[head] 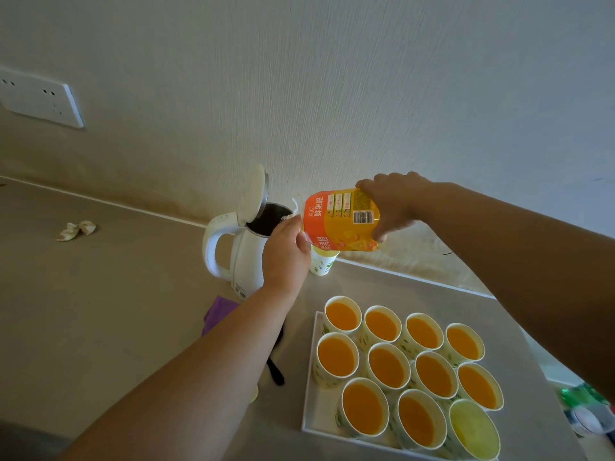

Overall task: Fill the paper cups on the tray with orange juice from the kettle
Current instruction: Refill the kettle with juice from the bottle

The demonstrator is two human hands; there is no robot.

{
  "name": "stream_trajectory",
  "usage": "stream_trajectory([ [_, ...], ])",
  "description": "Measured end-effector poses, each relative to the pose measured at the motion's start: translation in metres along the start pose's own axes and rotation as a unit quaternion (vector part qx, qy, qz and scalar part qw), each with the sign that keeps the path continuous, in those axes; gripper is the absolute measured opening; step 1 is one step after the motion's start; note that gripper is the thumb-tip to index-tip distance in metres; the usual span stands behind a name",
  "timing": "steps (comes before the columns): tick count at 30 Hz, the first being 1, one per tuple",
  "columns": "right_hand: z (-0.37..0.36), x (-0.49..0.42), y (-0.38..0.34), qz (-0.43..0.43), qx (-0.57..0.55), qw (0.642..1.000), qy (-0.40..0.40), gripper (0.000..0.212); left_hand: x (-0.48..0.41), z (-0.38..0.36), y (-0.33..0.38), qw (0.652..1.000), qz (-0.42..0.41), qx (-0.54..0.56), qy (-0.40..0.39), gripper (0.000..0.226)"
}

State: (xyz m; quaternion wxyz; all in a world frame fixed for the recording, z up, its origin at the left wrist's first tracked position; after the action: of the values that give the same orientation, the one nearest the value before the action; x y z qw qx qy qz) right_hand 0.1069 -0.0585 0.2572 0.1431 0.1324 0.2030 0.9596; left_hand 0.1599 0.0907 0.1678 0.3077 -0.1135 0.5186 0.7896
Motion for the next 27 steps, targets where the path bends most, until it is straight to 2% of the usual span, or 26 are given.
stream_trajectory([
  [10, 0.003, -0.001, 0.003, 0.003, -0.001, 1.000, 0.006, 0.105, 0.001, 0.003, 0.003, 1.000, 0.016, 0.014, 0.001, 0.028],
  [15, -0.007, 0.000, 0.007, 0.001, -0.057, 0.998, 0.004, 0.104, 0.002, 0.004, 0.003, 1.000, 0.020, 0.016, 0.005, 0.025],
  [18, -0.017, 0.000, 0.012, -0.003, -0.127, 0.992, -0.002, 0.105, 0.002, 0.009, 0.007, 0.999, 0.020, 0.018, 0.020, 0.030],
  [23, -0.032, 0.006, 0.024, -0.008, -0.283, 0.958, 0.045, 0.102, -0.006, 0.023, 0.027, 0.998, -0.002, 0.037, 0.049, 0.035],
  [27, -0.038, 0.019, 0.022, 0.012, -0.439, 0.897, 0.045, 0.095, -0.007, 0.044, 0.047, 0.992, -0.043, 0.062, 0.103, 0.039],
])
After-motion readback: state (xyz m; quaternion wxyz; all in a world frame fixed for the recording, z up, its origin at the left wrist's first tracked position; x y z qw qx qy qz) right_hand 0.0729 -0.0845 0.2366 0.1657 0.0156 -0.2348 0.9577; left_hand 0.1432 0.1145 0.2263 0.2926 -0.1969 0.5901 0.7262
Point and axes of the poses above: each hand's wrist, its own x-axis away from the middle knuckle, its own z-axis out of the back of the hand, y = z × x, the point moved 8 cm from there along -x, towards the middle knuckle
